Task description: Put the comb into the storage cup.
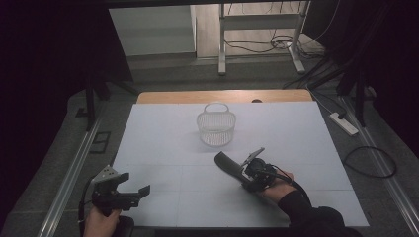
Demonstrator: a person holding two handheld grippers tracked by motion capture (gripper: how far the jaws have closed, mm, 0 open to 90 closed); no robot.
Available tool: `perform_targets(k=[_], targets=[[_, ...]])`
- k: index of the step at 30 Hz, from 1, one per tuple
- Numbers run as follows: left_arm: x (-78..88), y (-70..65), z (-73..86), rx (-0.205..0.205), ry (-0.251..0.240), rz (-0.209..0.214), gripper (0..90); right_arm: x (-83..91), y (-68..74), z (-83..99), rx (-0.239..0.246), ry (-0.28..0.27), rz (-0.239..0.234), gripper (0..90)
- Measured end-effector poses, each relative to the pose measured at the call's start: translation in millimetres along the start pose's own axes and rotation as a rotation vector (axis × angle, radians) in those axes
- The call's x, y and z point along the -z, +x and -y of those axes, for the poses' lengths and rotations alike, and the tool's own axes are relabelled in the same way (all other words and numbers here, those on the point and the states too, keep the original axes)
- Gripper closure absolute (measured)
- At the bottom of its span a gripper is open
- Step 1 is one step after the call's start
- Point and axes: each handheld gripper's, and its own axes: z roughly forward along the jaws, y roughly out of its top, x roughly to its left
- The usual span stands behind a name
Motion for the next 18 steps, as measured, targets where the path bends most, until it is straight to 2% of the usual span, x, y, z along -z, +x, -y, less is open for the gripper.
perform_targets(k=[2,3,13,14,16,18], targets=[[0.0,-0.2,0.0,-0.001,0.0,-0.001,3.2,0.6,1.4,-0.2,0.018,-0.002,-0.012,69.1],[0.0,-0.2,0.0,-0.001,0.0,-0.001,3.2,0.8,2.2,-0.4,0.021,-0.001,-0.012,71.3],[-0.3,-2.3,-0.6,-0.02,0.004,-0.01,2.4,1.1,2.0,0.2,0.056,-0.012,-0.017,72.1],[-0.3,-2.2,-0.7,-0.018,0.005,-0.007,2.9,1.6,2.5,0.5,0.057,-0.014,-0.016,72.1],[-1.0,-1.0,-1.3,0.0,0.014,0.029,3.3,2.1,2.8,0.9,0.057,-0.025,-0.027,72.1],[-1.9,-1.9,-1.9,-0.005,0.02,0.027,3.6,3.8,3.9,1.0,0.064,-0.039,-0.025,72.2]])
